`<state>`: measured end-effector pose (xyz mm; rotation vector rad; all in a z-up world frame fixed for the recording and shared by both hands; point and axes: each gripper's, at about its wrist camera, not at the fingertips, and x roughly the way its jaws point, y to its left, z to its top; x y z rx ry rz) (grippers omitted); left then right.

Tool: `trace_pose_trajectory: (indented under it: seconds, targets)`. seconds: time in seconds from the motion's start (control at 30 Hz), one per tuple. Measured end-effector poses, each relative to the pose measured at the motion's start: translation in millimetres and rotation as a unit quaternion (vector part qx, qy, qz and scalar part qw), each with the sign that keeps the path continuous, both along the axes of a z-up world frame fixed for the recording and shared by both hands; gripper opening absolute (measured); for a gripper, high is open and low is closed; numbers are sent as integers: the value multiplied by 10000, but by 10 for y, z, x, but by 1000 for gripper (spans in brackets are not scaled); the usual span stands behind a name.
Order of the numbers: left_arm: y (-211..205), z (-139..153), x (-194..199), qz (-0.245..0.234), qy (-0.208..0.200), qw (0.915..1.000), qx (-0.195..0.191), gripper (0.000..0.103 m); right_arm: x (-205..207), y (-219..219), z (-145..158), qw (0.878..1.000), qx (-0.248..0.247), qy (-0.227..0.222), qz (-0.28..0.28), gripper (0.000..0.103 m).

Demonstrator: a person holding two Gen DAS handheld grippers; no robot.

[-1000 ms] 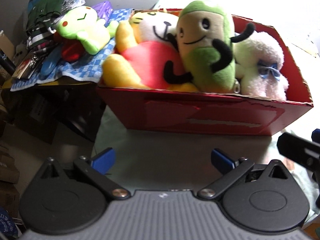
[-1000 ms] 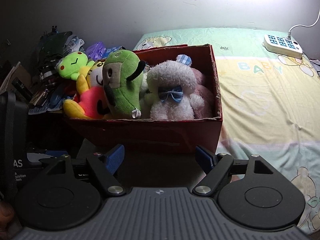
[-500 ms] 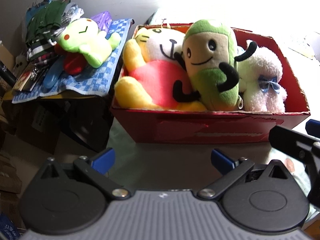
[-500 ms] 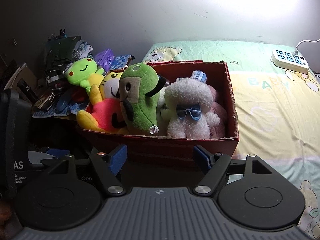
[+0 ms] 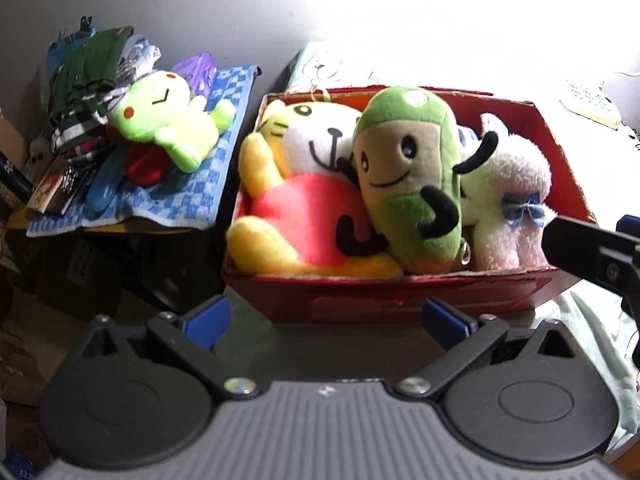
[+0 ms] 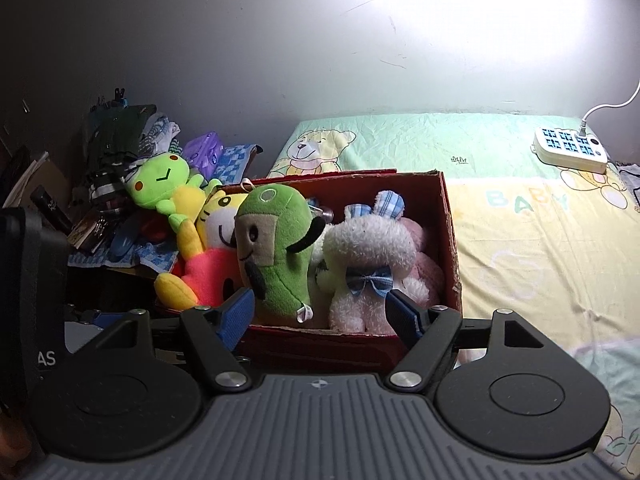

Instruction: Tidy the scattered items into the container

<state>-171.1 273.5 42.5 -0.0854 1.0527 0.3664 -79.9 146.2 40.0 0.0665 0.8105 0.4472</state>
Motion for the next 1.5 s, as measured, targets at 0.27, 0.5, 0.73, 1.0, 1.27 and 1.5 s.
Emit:
trace_pose_trajectory:
  seconds: [0.27, 0.5, 0.73, 1.0, 1.27, 1.5]
  targets:
    - [30, 51, 147, 14, -101, 9999, 47, 102, 171, -82, -31, 9993, 59, 124, -344, 76]
    - [37, 45, 266, -75, -190, 9998, 28, 102, 271, -85, -35, 9988, 35, 103, -474, 76]
    - [110, 75, 406, -58, -498, 9987, 41, 99, 433, -19, -50, 9978, -230, 48, -613, 76]
    - [231, 39, 492, 3, -450, 9989, -164, 99, 568, 56, -88, 9961, -509, 122, -705, 75]
    - [262, 43, 584, -120, -387, 9988, -257, 102, 683, 121, -126, 9939, -731, 256, -780, 76]
    - [286, 75, 695, -135, -237, 9986, -460, 103, 797, 97, -125, 9928, -707, 520, -813, 77]
